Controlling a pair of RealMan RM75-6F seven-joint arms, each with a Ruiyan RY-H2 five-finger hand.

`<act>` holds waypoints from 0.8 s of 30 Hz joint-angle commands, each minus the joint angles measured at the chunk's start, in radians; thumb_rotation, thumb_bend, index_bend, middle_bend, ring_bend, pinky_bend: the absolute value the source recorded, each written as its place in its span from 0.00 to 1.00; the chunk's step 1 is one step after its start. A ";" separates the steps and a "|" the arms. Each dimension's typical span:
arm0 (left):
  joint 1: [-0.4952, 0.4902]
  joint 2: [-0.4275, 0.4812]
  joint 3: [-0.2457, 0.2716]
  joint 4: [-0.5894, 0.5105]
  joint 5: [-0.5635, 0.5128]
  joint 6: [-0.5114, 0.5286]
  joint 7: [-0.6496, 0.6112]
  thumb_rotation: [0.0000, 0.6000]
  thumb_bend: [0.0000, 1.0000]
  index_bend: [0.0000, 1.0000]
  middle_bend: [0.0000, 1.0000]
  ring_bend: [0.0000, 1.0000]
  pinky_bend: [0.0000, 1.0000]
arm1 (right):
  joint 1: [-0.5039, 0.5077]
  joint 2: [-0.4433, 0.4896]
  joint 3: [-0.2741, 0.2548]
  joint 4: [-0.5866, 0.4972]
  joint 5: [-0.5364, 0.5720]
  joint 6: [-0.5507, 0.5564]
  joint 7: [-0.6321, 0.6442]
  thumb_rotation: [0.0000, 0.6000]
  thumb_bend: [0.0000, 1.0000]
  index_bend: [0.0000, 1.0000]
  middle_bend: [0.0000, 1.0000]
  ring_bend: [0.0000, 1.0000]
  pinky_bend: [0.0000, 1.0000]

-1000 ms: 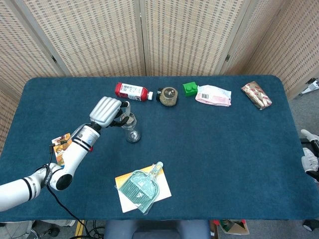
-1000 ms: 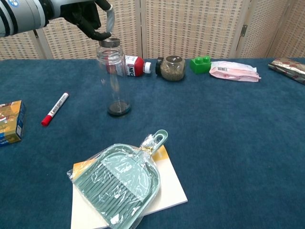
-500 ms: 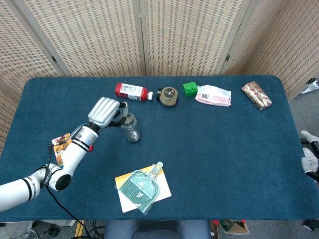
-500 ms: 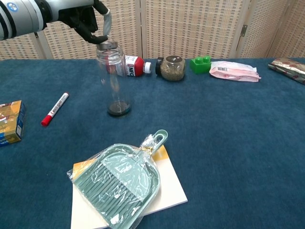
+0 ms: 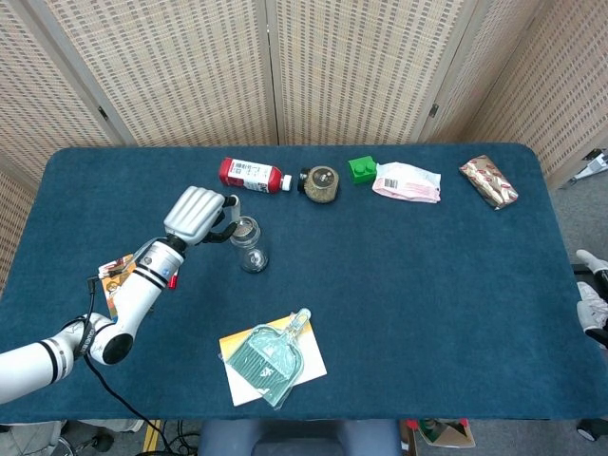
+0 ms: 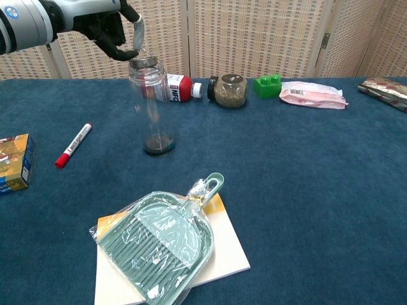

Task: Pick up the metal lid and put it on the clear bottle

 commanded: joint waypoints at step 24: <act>0.031 0.056 -0.001 -0.102 -0.043 0.024 0.010 1.00 0.47 0.43 1.00 1.00 1.00 | 0.002 -0.003 0.002 0.009 -0.004 0.001 0.006 1.00 0.44 0.17 0.26 0.18 0.32</act>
